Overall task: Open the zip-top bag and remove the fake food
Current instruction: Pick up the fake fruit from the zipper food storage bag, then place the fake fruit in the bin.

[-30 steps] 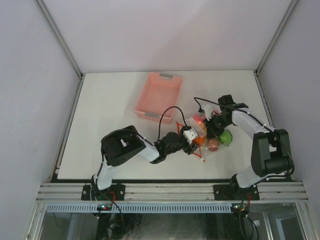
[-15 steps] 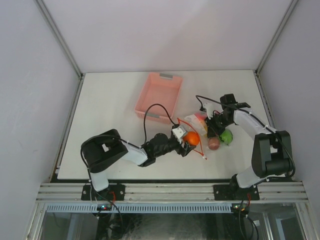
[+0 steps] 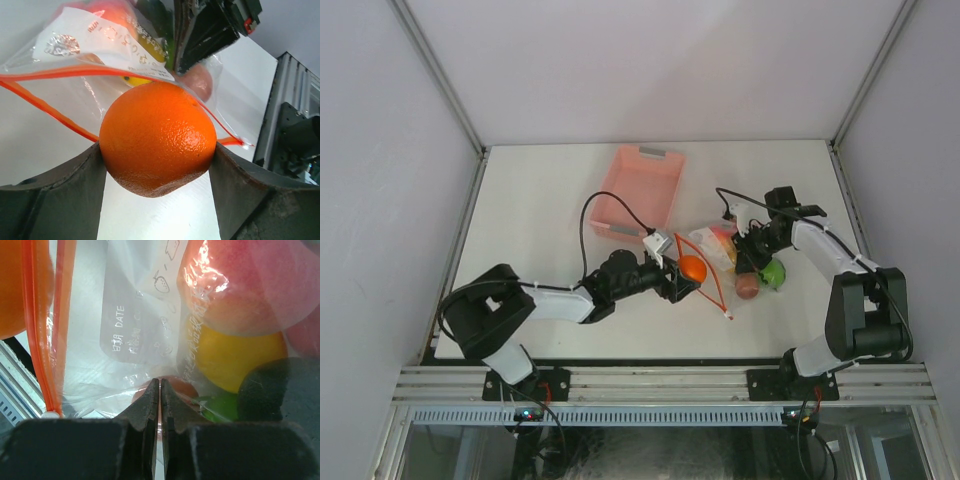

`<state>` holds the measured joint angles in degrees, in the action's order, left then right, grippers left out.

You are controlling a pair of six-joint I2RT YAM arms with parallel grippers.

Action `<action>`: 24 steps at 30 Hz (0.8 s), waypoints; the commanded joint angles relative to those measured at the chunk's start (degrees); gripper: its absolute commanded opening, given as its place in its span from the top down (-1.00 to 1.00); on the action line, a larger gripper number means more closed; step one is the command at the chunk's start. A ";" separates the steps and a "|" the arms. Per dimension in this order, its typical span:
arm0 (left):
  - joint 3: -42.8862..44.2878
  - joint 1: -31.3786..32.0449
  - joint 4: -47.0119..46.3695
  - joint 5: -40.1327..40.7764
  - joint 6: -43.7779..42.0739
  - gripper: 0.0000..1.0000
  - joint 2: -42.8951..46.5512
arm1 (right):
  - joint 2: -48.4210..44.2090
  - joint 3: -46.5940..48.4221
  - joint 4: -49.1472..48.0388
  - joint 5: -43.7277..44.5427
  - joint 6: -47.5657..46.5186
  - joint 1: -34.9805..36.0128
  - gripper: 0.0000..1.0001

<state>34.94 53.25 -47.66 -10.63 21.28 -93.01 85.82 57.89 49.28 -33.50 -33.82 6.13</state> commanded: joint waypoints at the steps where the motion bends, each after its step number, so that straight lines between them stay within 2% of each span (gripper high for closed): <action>1: -1.30 -0.72 2.92 -4.23 3.46 0.51 5.04 | -2.28 2.67 0.19 -1.66 -1.33 -0.49 0.94; 14: -1.98 -5.62 9.03 -9.41 5.62 0.52 15.29 | -2.68 2.77 0.43 -2.05 -1.61 -0.74 0.94; 24: 0.11 -12.57 13.71 -10.63 5.78 0.53 20.11 | -2.81 2.84 0.47 -2.22 -1.77 -0.93 0.95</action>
<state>33.34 43.29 -35.27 -19.88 26.41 -75.29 85.08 58.54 49.71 -34.63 -34.74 5.58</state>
